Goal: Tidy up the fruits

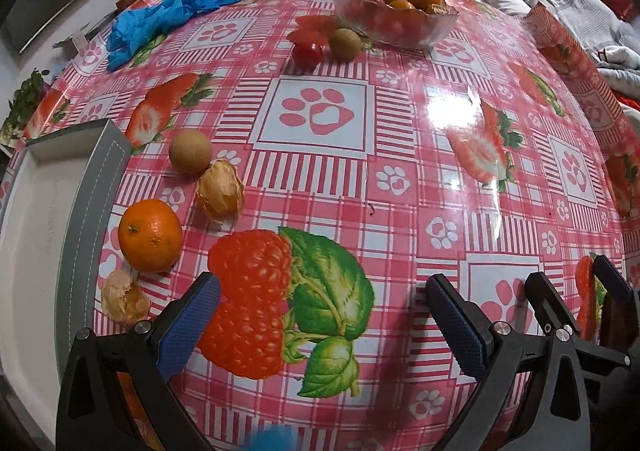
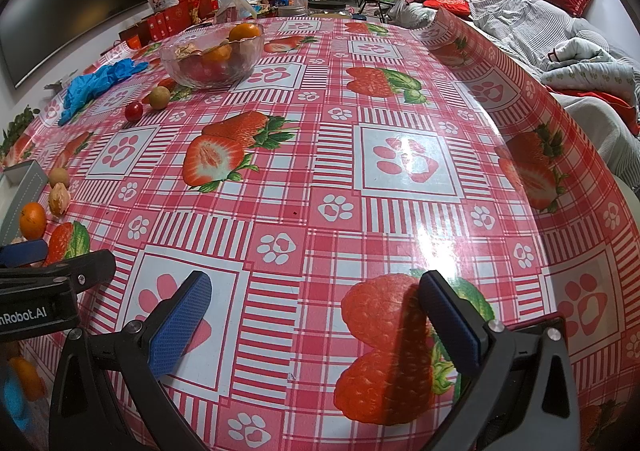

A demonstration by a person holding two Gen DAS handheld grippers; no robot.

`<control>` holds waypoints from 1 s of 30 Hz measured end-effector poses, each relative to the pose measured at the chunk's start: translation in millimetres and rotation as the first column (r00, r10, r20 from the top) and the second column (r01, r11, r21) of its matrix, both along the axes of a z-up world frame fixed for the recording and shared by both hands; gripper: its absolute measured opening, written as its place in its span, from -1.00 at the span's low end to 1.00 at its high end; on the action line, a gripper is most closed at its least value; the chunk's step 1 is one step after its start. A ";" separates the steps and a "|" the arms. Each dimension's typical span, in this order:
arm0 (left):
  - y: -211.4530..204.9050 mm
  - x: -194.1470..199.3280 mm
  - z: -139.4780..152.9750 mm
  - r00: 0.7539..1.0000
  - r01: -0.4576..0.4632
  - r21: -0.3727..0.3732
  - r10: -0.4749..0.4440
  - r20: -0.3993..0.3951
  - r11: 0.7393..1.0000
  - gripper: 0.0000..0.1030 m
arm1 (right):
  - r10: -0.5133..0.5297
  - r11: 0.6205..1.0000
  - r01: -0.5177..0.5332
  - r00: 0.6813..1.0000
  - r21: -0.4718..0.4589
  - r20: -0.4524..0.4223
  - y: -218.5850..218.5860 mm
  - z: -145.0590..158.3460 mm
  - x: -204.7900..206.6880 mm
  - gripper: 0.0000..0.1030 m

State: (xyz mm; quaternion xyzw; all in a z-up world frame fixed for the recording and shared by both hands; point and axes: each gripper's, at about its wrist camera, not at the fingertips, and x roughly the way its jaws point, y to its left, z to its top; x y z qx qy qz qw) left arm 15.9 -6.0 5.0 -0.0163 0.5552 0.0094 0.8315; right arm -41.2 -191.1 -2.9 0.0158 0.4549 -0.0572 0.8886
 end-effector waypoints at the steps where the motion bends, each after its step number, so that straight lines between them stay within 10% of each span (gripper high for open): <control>1: -0.3 0.6 -0.1 1.000 -0.008 0.000 0.008 -0.001 1.000 0.99 | 0.000 1.000 0.000 1.000 0.000 0.000 0.0 0.0 0.0 1.00; 7: 5.3 -21.5 26.9 0.995 -0.049 -0.044 0.052 0.083 0.998 0.98 | 0.000 1.000 0.000 1.000 -0.001 0.000 0.1 0.0 0.0 1.00; 13: 28.7 -97.3 65.6 0.970 -0.048 0.071 0.030 0.242 0.996 0.98 | -0.001 1.000 0.001 1.000 -0.003 0.000 -0.7 -1.5 0.4 1.00; 30: 79.6 -171.8 2.5 0.985 0.011 0.036 -0.017 0.170 0.999 0.98 | 0.304 0.951 -0.301 0.952 0.071 -0.033 69.7 22.2 -91.9 1.00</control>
